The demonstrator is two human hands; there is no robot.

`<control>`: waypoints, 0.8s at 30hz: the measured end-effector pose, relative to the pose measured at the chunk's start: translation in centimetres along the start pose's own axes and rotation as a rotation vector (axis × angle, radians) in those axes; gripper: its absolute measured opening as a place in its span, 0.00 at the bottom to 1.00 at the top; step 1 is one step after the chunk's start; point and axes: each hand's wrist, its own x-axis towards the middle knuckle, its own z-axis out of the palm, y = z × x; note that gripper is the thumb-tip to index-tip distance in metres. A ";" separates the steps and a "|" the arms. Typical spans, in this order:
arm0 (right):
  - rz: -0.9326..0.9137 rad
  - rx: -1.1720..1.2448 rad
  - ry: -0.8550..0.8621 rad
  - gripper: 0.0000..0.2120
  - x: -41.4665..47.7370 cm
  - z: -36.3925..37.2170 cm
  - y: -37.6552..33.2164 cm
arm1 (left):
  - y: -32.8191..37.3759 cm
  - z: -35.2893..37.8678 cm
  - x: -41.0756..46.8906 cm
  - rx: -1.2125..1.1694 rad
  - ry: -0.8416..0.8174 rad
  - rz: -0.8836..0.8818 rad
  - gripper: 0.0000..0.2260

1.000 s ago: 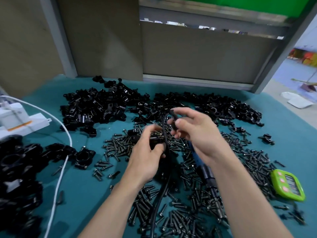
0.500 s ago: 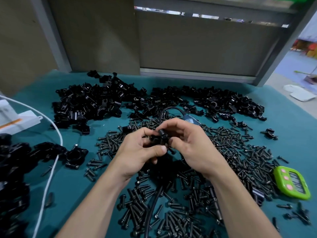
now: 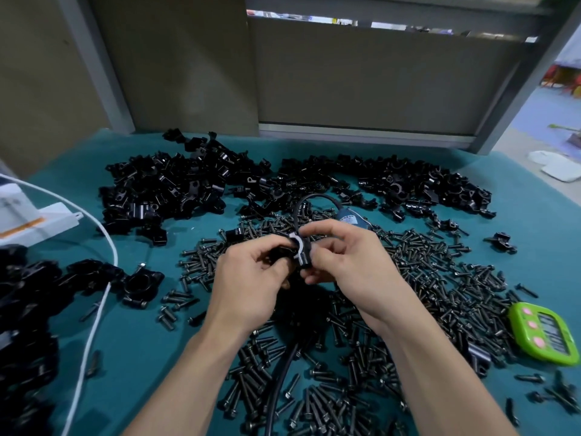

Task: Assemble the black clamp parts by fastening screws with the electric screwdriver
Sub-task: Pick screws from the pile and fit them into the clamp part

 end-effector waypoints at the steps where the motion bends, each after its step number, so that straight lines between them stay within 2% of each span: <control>1: 0.013 0.028 -0.015 0.17 0.0 0.1 0.0 | 0.1 0.0 0.0 0.000 -0.015 -0.011 0.21; 6: 0.066 0.082 -0.053 0.15 -0.2 0.1 -0.1 | 0.4 -0.1 -0.3 0.104 -0.045 0.002 0.07; 9: 0.042 -0.009 -0.039 0.11 -0.2 -0.1 -0.3 | 0.8 -0.4 -0.7 0.174 -0.083 0.080 0.08; 12: 0.014 -0.158 -0.042 0.06 -0.2 -0.6 -0.6 | 1.0 -0.5 -0.9 0.111 -0.147 0.115 0.06; 16: 0.020 -0.210 -0.047 0.03 -0.4 -1.4 -1.1 | 1.2 -0.3 -1.0 0.061 -0.175 0.105 0.09; 21: -0.007 -0.451 -0.047 0.02 -0.5 -1.6 -1.2 | 1.0 -0.1 -1.0 0.069 -0.142 0.044 0.14; 23: -0.025 -0.508 -0.066 0.07 -0.5 -1.8 -1.2 | 0.9 0.0 -0.8 0.060 -0.113 0.011 0.16; 24: -0.047 -0.527 -0.095 0.13 -0.6 -2.0 -1.4 | 0.8 0.0 -0.8 0.061 -0.110 0.001 0.16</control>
